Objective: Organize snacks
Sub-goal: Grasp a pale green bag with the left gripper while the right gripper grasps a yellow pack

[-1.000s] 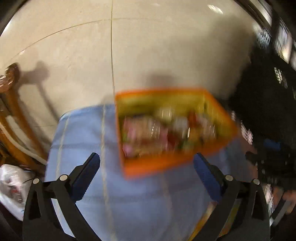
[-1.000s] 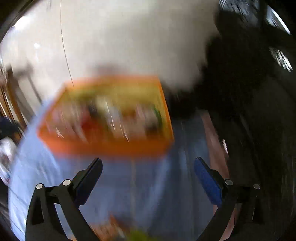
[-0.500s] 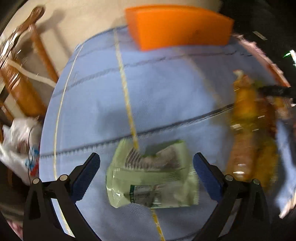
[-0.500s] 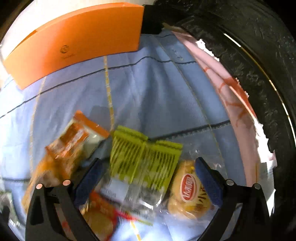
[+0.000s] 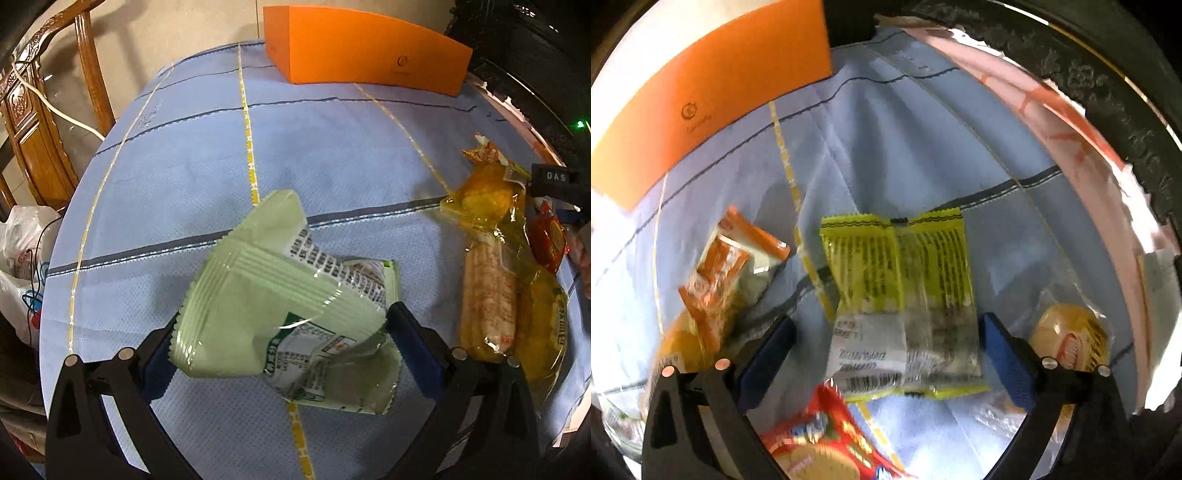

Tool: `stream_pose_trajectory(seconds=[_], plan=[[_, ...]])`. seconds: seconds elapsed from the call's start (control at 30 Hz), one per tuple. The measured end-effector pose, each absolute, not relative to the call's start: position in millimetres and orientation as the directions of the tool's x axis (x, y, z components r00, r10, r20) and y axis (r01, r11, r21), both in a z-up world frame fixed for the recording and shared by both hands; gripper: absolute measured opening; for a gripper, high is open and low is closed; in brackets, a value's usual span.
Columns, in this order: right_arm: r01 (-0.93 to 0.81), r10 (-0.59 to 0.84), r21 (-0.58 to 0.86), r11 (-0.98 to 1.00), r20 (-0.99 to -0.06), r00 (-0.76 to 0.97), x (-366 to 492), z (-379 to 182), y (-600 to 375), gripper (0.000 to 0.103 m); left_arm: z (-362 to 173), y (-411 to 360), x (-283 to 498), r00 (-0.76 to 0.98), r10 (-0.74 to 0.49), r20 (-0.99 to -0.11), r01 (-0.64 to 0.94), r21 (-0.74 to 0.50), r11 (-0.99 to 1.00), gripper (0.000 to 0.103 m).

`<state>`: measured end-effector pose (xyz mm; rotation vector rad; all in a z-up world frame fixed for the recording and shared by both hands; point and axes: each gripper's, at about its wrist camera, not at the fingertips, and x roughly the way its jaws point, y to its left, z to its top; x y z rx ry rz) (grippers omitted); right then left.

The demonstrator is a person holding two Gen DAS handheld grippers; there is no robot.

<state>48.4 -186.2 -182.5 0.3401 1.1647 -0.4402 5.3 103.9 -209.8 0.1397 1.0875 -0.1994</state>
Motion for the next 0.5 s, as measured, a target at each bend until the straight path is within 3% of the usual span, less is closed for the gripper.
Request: stream_pose_trajectory(seconds=[0.03, 0.07, 0.1, 0.2, 0.27, 0.4, 0.5], plan=[[0.533, -0.184, 0.032, 0.845, -0.919, 0.348, 40, -178, -186, 0.084, -208, 102, 5, 0.444, -0.100, -0.890, 0.239, 0.010, 0.971, 0.092], [0.546, -0.197, 0.038, 0.837, -0.910, 0.364, 35, -175, -185, 0.070, -207, 99, 6, 0.441, -0.117, -0.890, 0.261, 0.002, 0.965, 0.073], [0.546, -0.184, 0.063, 0.835, -0.904, 0.386, 32, -172, -185, 0.069, -201, 96, 5, 0.438, -0.139, -0.888, 0.291, -0.006, 0.957, 0.050], [0.526, -0.120, 0.125, 0.841, -0.905, 0.407, 22, -168, -183, 0.067, -194, 98, 11, 0.378, -0.201, -0.904, 0.279, -0.096, 0.955, 0.029], [0.546, -0.064, 0.207, 0.812, -0.898, 0.436, 8, -160, -190, 0.067, -188, 100, 13, 0.363, -0.242, -0.900, 0.272, -0.146, 0.951, 0.022], [0.533, -0.109, 0.185, 0.826, -0.875, 0.473, -9, -138, -184, 0.067, -178, 100, 13, 0.387, -0.218, -0.896, 0.294, -0.105, 0.950, 0.021], [0.536, -0.055, 0.259, 0.803, -0.864, 0.501, -10, -137, -194, 0.067, -179, 104, 16, 0.366, -0.231, -0.902, 0.282, -0.128, 0.951, 0.020]])
